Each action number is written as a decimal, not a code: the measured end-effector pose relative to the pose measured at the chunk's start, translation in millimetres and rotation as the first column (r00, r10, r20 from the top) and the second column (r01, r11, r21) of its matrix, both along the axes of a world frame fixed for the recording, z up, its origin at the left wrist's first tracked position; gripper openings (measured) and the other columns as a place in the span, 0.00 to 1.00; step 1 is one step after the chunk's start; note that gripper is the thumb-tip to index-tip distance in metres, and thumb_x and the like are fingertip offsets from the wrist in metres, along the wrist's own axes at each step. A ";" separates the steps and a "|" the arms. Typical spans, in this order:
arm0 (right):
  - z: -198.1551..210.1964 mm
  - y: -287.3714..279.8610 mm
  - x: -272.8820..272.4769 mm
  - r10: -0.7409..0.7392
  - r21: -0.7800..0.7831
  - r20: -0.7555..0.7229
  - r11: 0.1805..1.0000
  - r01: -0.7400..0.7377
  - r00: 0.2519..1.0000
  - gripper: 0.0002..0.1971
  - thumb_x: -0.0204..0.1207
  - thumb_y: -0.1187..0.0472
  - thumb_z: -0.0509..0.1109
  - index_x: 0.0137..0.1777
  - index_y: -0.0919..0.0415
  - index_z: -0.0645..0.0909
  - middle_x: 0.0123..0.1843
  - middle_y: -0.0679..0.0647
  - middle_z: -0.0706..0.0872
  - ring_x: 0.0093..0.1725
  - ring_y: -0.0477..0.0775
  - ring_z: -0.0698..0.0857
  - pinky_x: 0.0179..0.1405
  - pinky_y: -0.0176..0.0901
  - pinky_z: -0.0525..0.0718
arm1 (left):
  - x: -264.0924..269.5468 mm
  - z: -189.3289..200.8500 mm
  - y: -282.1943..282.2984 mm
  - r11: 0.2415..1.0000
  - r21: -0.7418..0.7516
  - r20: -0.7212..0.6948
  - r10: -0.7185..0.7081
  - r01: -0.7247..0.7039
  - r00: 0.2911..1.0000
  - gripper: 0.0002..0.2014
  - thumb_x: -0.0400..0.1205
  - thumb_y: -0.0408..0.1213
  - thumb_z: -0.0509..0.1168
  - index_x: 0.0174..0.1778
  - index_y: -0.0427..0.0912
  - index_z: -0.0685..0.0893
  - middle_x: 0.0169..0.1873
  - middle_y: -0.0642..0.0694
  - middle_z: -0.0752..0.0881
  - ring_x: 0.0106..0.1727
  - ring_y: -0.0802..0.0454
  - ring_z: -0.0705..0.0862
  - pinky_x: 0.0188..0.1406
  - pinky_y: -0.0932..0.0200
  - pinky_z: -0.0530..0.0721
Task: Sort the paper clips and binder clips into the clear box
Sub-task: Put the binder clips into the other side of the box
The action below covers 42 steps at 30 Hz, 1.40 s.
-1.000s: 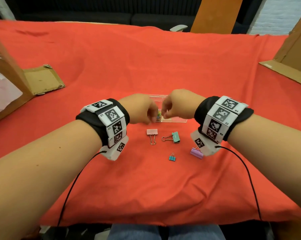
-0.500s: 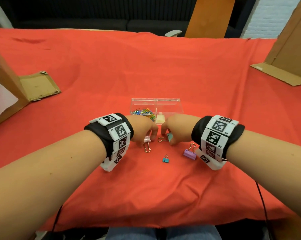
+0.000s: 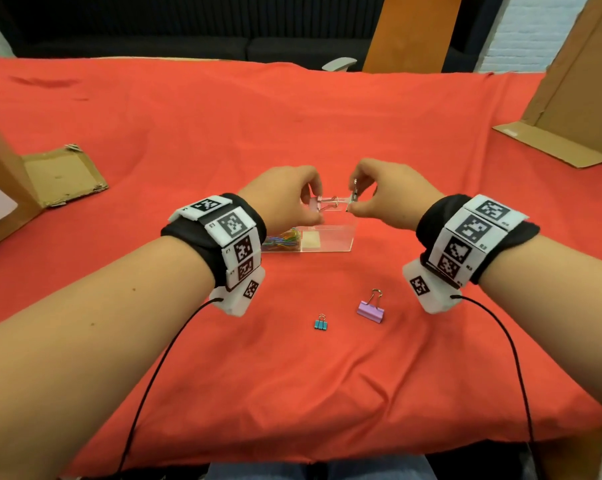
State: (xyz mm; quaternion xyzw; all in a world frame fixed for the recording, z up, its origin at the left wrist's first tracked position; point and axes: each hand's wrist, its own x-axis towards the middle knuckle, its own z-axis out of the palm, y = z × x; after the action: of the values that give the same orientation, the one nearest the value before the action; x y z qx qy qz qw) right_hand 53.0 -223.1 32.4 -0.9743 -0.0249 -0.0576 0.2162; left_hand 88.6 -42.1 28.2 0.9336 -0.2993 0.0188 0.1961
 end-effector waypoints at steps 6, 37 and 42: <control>-13.0 -0.1 11.5 -0.056 -0.080 -0.056 0.995 0.051 0.997 0.11 0.71 0.54 0.76 0.49 0.60 0.89 0.38 0.51 0.81 0.42 0.52 0.77 0.29 0.41 0.68 | 17.4 -17.6 -17.2 0.989 0.107 0.038 0.102 -0.106 0.994 0.20 0.71 0.55 0.73 0.54 0.48 0.85 0.56 0.46 0.83 0.62 0.44 0.78 0.61 0.50 0.77; -43.6 -2.5 -50.1 0.225 -0.240 -0.605 0.863 -0.444 0.764 0.18 0.59 0.49 0.83 0.45 0.47 0.79 0.47 0.46 0.79 0.45 0.51 0.81 0.53 0.48 0.83 | -63.1 -36.4 -20.2 0.748 0.475 -0.478 -0.222 0.463 0.850 0.10 0.73 0.38 0.74 0.50 0.43 0.88 0.46 0.43 0.92 0.38 0.53 0.82 0.26 0.69 0.72; -43.7 -0.9 -53.5 0.232 -0.234 -0.566 0.874 -0.425 0.791 0.16 0.63 0.52 0.80 0.44 0.50 0.75 0.47 0.47 0.78 0.47 0.52 0.80 0.52 0.48 0.83 | -62.4 -32.6 -17.9 0.762 0.445 -0.444 -0.269 0.470 0.855 0.07 0.72 0.38 0.75 0.46 0.44 0.90 0.35 0.52 0.88 0.32 0.59 0.79 0.24 0.77 0.72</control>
State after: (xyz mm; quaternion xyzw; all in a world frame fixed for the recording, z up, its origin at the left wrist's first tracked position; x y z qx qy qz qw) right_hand -0.5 -224.0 -11.3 -0.9551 -0.1470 0.2531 0.0449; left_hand 26.2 -59.9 -4.4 0.8585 -0.4330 -0.2738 -0.0238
